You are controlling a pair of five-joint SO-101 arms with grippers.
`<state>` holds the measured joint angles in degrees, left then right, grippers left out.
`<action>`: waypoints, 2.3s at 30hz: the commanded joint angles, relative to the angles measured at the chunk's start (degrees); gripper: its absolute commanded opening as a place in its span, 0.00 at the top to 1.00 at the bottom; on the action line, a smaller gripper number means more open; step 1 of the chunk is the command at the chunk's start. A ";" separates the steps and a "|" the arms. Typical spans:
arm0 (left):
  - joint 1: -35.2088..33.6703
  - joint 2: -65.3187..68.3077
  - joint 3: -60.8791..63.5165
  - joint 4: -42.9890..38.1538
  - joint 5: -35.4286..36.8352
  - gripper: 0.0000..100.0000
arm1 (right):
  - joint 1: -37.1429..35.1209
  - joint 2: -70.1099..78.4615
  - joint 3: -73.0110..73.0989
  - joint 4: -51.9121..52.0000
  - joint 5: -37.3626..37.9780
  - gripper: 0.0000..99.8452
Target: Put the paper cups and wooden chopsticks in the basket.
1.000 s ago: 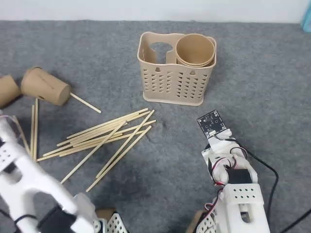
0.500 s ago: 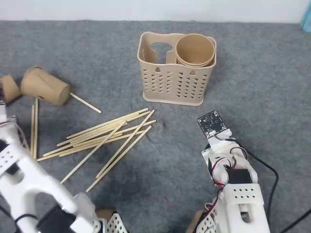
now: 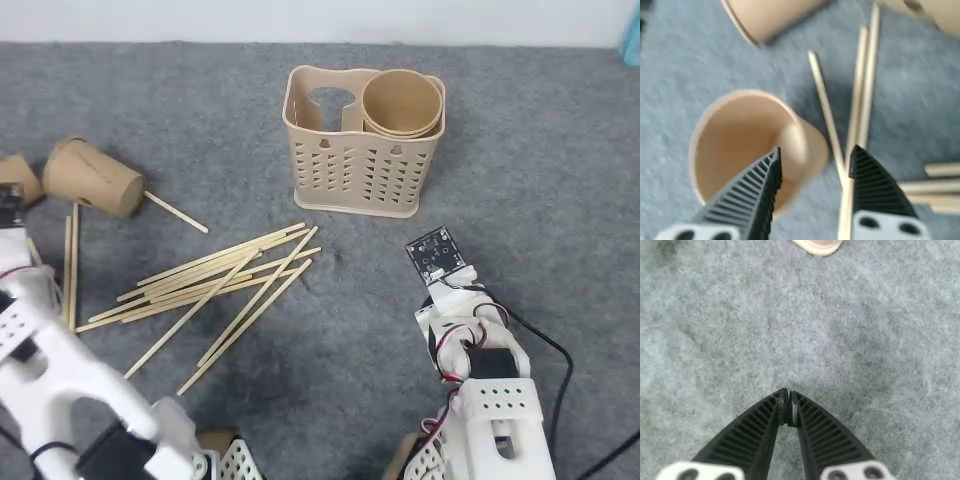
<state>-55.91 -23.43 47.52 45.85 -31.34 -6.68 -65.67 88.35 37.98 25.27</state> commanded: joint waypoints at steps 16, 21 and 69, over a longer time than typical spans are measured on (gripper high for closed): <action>-0.44 -0.18 -11.21 7.30 10.20 0.99 | 0.48 -1.27 -0.53 -1.19 1.14 0.99; 0.70 -0.18 -23.16 20.84 10.29 0.99 | 0.48 -1.27 -0.53 -1.19 1.14 0.99; 83.69 51.87 -133.49 45.63 40.70 0.99 | 0.57 -1.27 -0.53 -1.98 1.23 0.99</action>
<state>26.02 28.35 -84.97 94.90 12.18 -6.68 -65.67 88.35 37.45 25.27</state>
